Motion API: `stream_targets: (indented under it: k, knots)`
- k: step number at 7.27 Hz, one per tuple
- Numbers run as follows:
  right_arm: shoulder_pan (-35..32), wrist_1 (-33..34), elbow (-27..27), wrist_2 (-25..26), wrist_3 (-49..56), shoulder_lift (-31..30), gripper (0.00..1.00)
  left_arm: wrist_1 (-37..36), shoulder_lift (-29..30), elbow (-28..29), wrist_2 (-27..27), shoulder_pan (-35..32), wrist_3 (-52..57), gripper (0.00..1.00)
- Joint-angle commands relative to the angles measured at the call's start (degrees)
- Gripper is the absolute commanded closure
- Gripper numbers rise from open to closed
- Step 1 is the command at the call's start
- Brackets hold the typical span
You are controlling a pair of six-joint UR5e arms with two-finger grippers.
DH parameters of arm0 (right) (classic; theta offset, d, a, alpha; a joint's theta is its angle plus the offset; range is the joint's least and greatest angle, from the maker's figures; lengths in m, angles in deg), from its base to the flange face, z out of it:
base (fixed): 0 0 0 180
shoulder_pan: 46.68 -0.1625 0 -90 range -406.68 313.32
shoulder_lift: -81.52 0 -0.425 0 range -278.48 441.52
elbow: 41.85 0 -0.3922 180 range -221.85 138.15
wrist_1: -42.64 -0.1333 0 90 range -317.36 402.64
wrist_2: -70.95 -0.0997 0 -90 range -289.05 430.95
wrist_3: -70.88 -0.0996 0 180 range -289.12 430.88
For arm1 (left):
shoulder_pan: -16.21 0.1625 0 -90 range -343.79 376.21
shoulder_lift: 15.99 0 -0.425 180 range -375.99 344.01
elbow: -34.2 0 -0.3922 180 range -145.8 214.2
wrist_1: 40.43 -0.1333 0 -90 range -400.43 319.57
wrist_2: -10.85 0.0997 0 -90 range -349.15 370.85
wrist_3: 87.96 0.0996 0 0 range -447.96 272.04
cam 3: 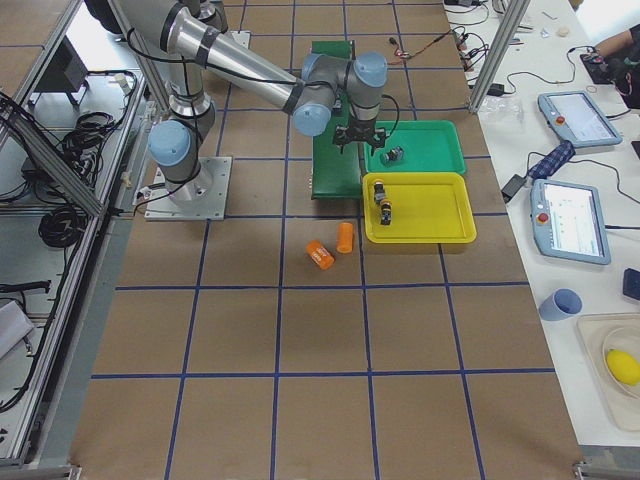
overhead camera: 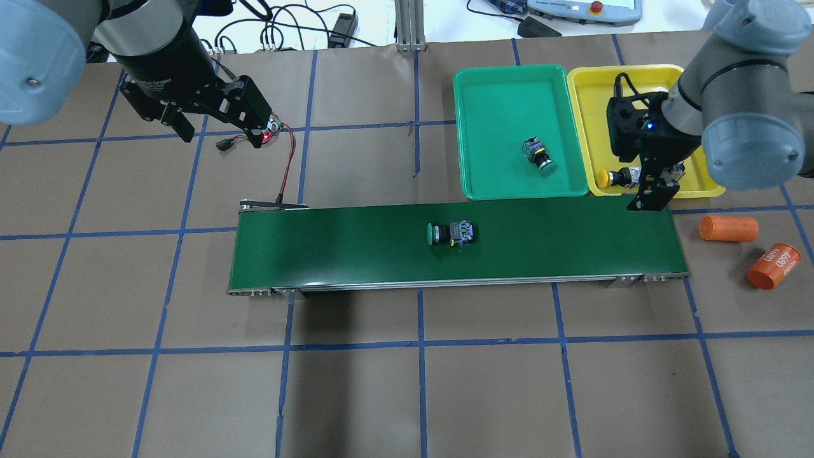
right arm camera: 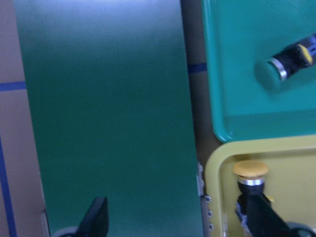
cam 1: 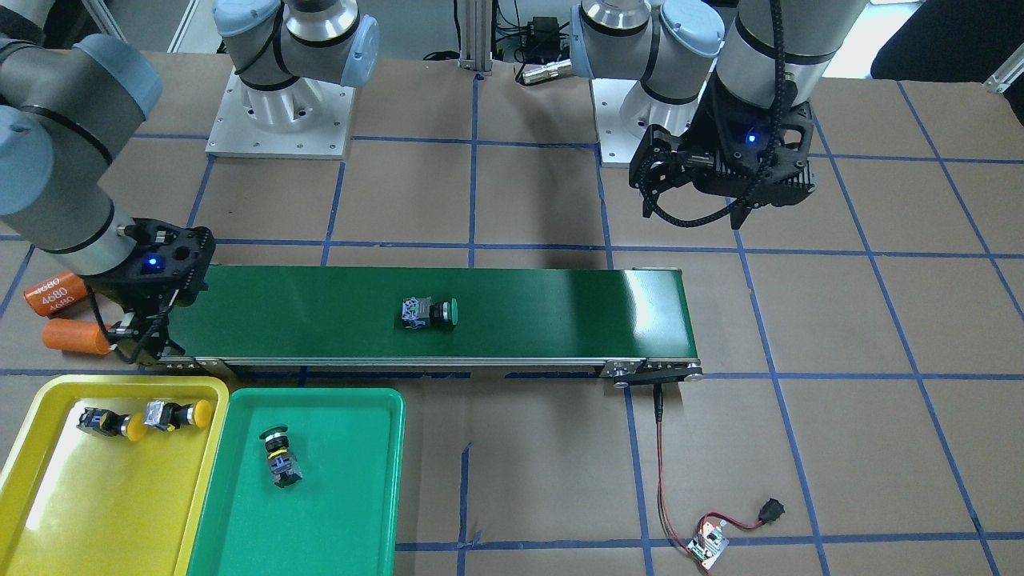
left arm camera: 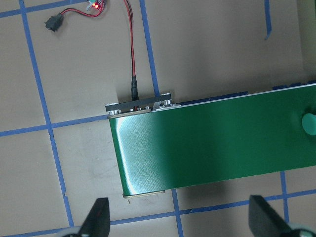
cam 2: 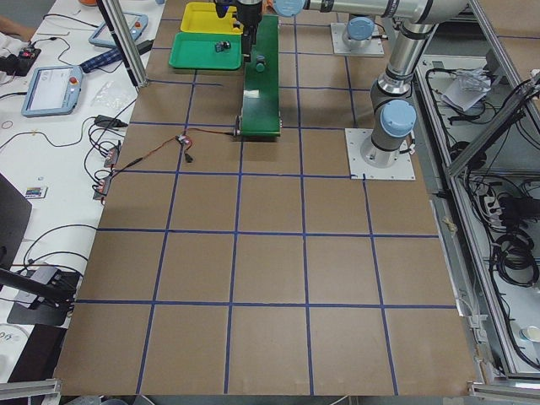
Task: Sort buttons by color to trays
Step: 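Move the right gripper back over the belt to the green switch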
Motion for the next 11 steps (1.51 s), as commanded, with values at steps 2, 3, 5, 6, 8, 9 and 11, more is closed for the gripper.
stream_targets:
  k: [2,3,5,6,8,9,11]
  knots:
    - [-5.0,7.6,8.3,0.1,-2.9,-0.7,0.01,0.0,0.4,0.4,-0.2,0.1,-0.1,0.0]
    - [-5.4,9.5,9.1,0.1,-3.7,-0.5,0.01,0.0,0.5,0.4,-0.2,0.0,-0.1,0.0]
    - [-6.3,10.2,10.1,-0.1,-4.1,-1.0,0.01,-0.1,0.4,0.3,-0.3,0.1,-0.1,0.0]
    - [-6.8,11.2,10.1,0.1,-4.2,-1.0,0.01,-0.1,0.5,0.3,-0.4,0.1,-0.1,0.0]
    - [-7.0,11.2,10.1,0.1,-4.2,-1.0,0.01,-0.1,0.5,0.3,-0.5,0.1,-0.1,0.0]
    - [-7.0,11.2,10.1,0.1,-4.2,-1.2,0.0,-0.2,0.0,-0.3,-0.5,0.0,-0.1,0.0]
    - [-7.0,11.2,10.1,0.2,-4.2,-1.0,0.0,0.1,-0.6,-0.5,-0.2,0.0,-0.8,0.0]
